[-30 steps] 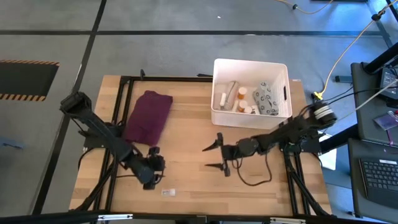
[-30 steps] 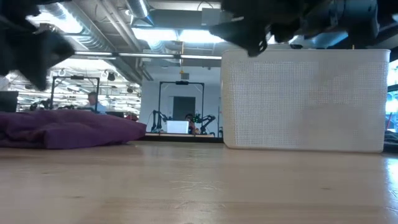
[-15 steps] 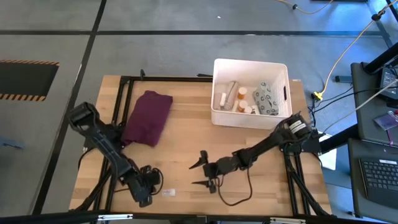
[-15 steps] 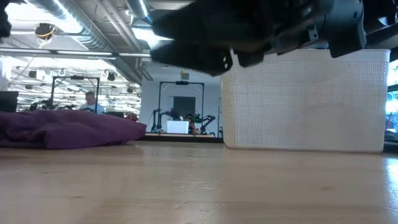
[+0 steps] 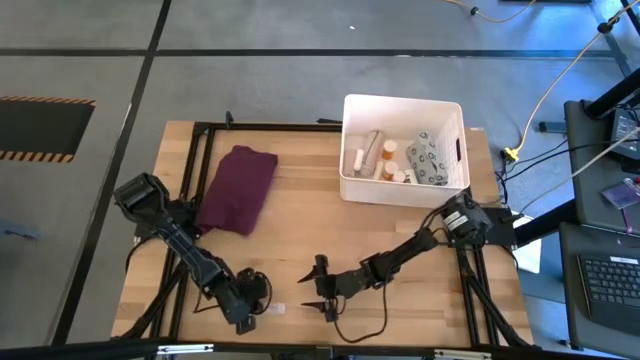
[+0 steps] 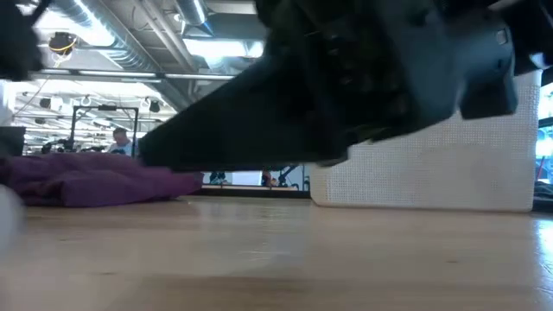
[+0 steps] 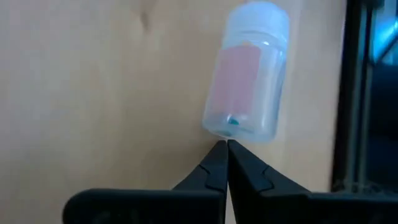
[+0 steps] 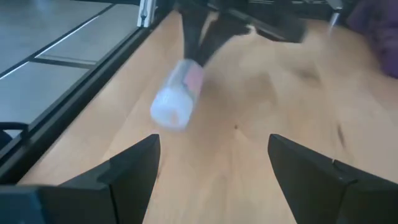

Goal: Pick & place medical supplies in basket/bin
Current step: Put the transparent pill bottle into the white bin

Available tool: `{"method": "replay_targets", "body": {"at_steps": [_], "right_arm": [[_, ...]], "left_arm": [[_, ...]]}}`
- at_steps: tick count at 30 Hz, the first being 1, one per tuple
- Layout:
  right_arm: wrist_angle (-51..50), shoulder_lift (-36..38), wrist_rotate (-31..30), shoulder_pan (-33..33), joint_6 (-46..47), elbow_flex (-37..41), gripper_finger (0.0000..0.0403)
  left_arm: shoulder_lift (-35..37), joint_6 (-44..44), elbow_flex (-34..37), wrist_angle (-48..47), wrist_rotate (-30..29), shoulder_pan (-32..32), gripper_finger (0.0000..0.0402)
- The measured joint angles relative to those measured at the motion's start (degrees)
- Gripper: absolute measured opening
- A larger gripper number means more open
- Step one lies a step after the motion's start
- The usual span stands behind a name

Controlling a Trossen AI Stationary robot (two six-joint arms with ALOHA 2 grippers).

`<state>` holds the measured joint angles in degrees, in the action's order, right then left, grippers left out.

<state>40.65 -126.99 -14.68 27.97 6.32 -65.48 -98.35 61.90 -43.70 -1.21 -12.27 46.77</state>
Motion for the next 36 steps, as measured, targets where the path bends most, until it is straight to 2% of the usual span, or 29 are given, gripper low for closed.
{"method": "replay_targets", "body": {"at_steps": [4, 8, 15, 23, 30, 36], "right_arm": [[0.31, -3.53, -0.04, 0.02, -0.18, -3.84, 0.0300], [0.17, -5.69, -0.04, 0.02, 0.85, -5.53, 0.0300], [-3.00, -5.59, -3.61, 0.40, 8.42, -5.48, 0.0300], [-5.73, -5.51, -5.22, 0.59, 8.36, -5.48, 0.0300], [-5.65, -5.51, -4.58, 0.57, 6.17, -5.46, 0.0300], [-5.66, -5.51, -3.62, 0.57, -1.98, -5.46, 0.0300]], "left_arm": [[-0.11, -2.69, 0.09, 2.66, -2.48, -2.03, 0.0003], [-0.12, -4.17, 0.09, 3.00, -2.29, -3.89, 0.0001], [-0.11, -5.14, 0.09, 2.99, -1.58, -4.92, 0.0001], [-0.06, -7.18, 0.09, 4.22, -2.15, -4.93, 0.0002], [0.00, -7.64, 0.09, 4.26, -5.29, -4.93, 0.0004], [0.02, -7.64, 0.06, 4.26, -5.13, -5.01, 0.0003]]}}
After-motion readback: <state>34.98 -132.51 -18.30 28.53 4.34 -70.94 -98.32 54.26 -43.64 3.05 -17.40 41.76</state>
